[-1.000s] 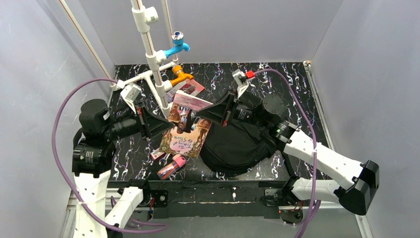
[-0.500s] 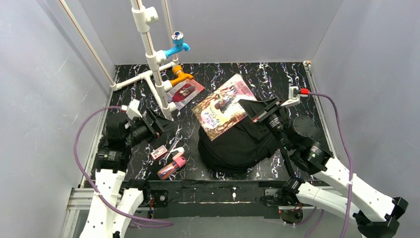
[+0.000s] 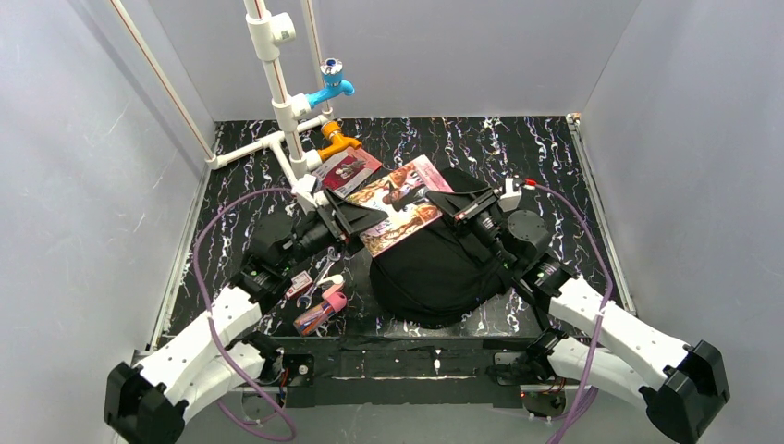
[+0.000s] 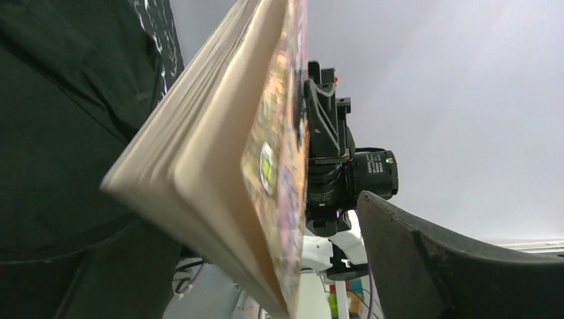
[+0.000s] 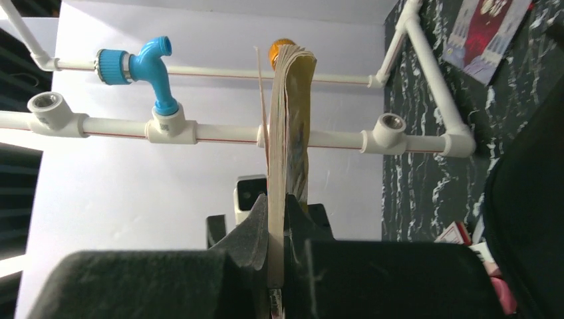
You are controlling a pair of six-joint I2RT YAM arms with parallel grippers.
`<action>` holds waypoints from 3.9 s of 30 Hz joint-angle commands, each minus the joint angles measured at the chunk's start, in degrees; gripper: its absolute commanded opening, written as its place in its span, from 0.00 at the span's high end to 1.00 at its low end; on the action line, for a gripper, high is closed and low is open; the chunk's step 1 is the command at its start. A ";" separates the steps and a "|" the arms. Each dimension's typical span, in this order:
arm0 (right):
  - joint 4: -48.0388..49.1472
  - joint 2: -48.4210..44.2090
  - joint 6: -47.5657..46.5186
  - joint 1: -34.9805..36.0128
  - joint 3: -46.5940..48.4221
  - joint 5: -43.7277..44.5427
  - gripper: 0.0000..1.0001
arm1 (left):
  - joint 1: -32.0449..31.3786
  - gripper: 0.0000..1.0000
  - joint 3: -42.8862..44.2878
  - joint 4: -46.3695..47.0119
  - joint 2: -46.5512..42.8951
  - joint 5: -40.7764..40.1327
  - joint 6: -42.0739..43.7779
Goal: Pack the student bag
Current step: Pick up the book from the center of the board, then place the book in the student bag.
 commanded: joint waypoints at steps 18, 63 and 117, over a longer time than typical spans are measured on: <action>0.46 -3.72 -4.36 -0.40 -1.70 -3.97 0.73 | -3.78 1.00 -6.02 16.66 -3.50 -7.70 0.15; -60.18 51.24 -67.61 38.53 34.11 50.62 0.63 | -3.61 1.00 23.87 -78.02 -20.35 -25.62 33.27; -42.54 15.95 -64.71 28.02 25.51 30.15 0.99 | -14.95 0.47 3.36 -1.58 31.62 -13.02 5.67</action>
